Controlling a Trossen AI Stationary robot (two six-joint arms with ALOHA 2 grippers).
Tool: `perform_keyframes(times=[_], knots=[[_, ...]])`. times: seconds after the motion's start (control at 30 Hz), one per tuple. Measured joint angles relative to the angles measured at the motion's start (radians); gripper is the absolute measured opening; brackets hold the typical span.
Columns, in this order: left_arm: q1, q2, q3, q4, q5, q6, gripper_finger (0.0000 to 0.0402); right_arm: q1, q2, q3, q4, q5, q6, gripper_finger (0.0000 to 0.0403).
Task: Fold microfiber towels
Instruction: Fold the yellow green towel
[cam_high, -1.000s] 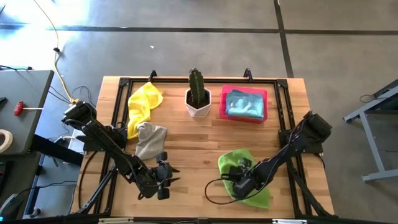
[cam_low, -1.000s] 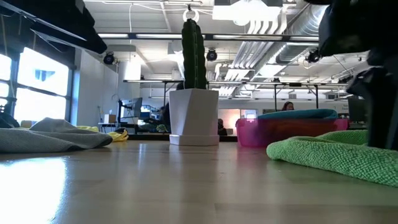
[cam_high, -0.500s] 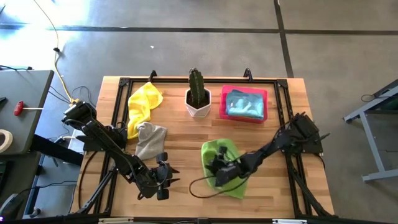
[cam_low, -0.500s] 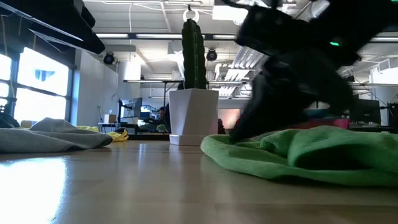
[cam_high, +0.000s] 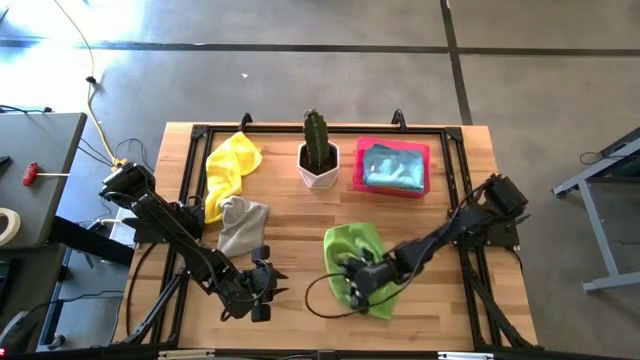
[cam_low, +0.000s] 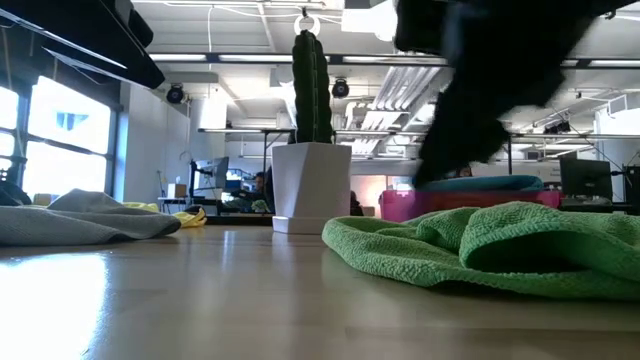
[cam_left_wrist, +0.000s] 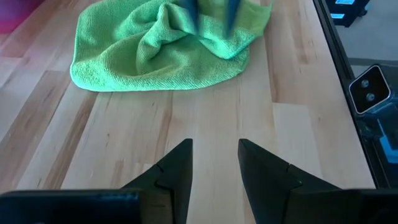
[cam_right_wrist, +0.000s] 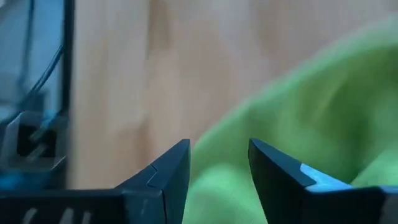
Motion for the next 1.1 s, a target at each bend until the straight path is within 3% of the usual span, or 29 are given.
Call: perform_keyframes(times=[0.17, 0.43, 0.63, 0.9, 1.1], knots=[[0.000, 0.000, 0.000, 0.000, 0.000, 0.000, 0.0119, 0.114, -0.004, 0.000, -0.093, -0.130, 0.267, 0.0155], [0.000, 0.000, 0.000, 0.004, 0.000, 0.000, 0.0119, 0.214, -0.005, 0.000, -0.240, -0.104, 0.439, 0.0155], [0.000, 0.000, 0.000, 0.004, -0.001, -0.001, 0.0119, 0.261, -0.005, 0.000, -0.244, -0.103, 0.364, 0.0155], [0.000, 0.000, 0.000, 0.004, -0.001, -0.007, 0.0119, 0.292, -0.005, 0.000, -0.267, 0.001, 0.240, 0.0155], [0.000, 0.000, 0.000, 0.004, -0.001, -0.008, 0.0119, 0.292, 0.012, 0.000, -0.262, -0.010, 0.186, 0.0155]])
